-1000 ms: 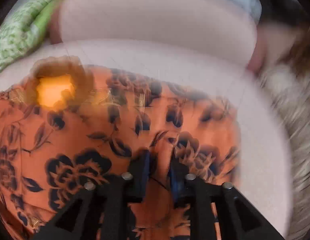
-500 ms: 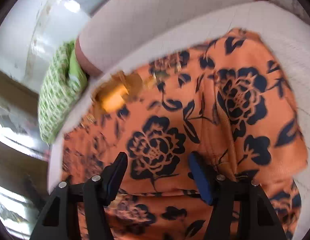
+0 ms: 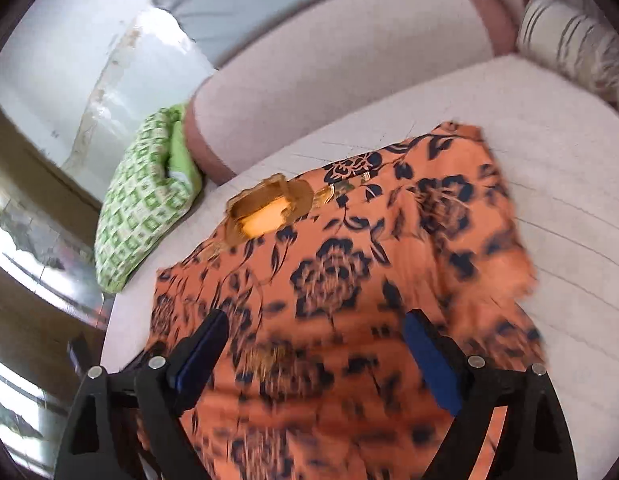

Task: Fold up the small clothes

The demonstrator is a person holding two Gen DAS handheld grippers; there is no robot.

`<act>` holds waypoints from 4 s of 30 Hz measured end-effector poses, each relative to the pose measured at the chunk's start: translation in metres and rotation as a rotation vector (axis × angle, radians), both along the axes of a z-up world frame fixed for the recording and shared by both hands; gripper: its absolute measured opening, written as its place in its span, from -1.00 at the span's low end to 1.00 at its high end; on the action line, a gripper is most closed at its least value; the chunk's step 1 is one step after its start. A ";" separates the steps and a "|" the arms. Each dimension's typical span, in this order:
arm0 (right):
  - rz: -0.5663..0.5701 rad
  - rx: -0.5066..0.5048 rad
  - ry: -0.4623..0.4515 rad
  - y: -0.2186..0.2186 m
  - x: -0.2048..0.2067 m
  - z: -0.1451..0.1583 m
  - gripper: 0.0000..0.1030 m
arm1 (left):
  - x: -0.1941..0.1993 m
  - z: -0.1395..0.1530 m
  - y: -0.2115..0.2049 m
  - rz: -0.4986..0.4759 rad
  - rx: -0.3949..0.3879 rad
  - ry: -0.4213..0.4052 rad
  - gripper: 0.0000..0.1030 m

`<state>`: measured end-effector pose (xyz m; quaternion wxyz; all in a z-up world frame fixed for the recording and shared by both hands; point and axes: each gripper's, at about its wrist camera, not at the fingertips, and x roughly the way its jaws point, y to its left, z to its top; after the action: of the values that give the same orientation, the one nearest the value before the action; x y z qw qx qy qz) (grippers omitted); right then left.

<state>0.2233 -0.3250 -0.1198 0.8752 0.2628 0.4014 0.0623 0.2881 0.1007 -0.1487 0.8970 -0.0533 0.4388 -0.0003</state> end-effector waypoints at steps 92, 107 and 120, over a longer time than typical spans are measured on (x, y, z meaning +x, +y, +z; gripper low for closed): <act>0.004 0.157 0.198 -0.080 -0.233 -0.063 0.22 | -0.240 -0.006 0.036 0.022 -0.055 0.177 -0.25; -0.021 0.335 0.235 -0.100 -0.230 -0.087 -0.39 | -0.234 -0.005 0.034 -0.018 -0.079 0.150 -0.82; -0.025 0.442 0.201 -0.108 -0.228 -0.077 -0.85 | -0.220 -0.001 0.045 -0.001 -0.193 0.188 -0.86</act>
<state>-0.0047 -0.4328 -0.1972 0.7526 0.4578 0.4599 0.1116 0.0685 0.1460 -0.1500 0.8427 -0.1388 0.5189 -0.0378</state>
